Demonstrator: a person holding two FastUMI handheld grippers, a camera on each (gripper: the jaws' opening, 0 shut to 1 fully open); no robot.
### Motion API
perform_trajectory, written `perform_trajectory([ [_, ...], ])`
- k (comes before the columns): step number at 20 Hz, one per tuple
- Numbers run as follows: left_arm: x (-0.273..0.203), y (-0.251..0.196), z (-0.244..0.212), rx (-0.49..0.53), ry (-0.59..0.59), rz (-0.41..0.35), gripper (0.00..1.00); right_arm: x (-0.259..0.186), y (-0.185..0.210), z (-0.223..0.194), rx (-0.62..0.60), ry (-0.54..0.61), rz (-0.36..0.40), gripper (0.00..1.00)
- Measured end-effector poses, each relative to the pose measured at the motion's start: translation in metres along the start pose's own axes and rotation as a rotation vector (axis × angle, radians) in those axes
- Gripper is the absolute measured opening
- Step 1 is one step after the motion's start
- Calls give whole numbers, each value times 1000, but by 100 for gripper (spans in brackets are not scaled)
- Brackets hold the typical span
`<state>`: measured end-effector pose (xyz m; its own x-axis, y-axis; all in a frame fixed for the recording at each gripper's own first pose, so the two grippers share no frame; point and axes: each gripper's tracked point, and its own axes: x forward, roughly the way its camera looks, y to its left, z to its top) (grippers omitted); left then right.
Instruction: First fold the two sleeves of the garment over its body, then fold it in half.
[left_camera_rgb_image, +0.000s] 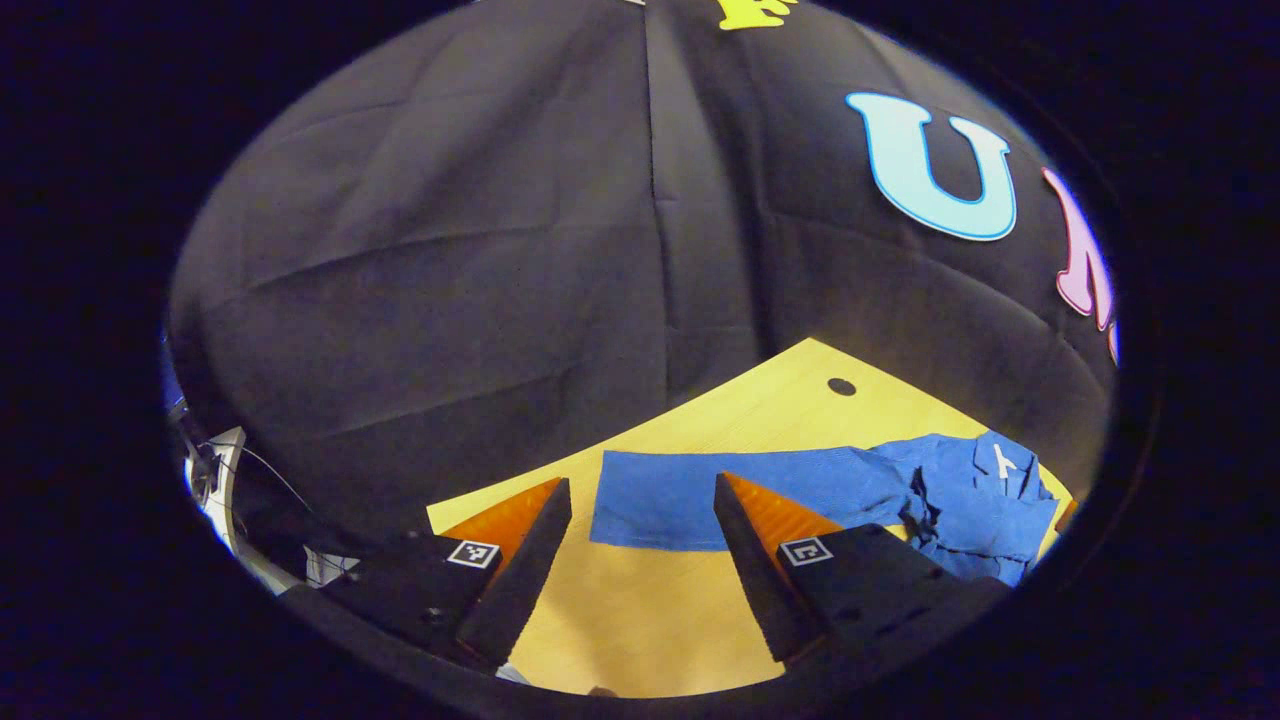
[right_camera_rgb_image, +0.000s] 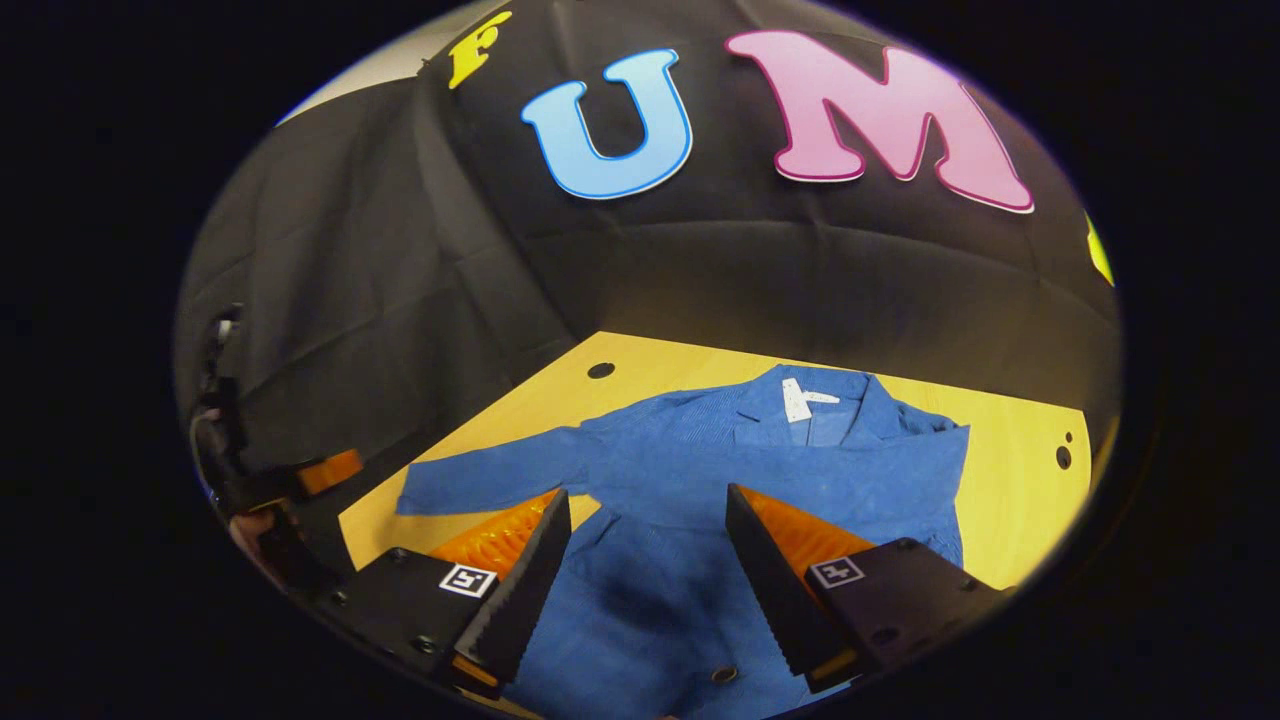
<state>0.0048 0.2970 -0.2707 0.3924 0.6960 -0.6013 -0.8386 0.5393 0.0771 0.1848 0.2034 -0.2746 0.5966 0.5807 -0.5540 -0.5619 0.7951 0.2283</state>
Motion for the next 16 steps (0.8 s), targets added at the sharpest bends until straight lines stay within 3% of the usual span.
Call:
perform_trajectory([
  [5,64,6,-36,15,172,70,85,-55,-2,-30,-7,23,18,98],
  [11,100,7,-69,38,314,66,85,-120,-7,-20,-79,-48,-9,98],
  [16,104,-1,-61,121,322,20,86,-169,-5,-10,-82,-114,-58,98],
])
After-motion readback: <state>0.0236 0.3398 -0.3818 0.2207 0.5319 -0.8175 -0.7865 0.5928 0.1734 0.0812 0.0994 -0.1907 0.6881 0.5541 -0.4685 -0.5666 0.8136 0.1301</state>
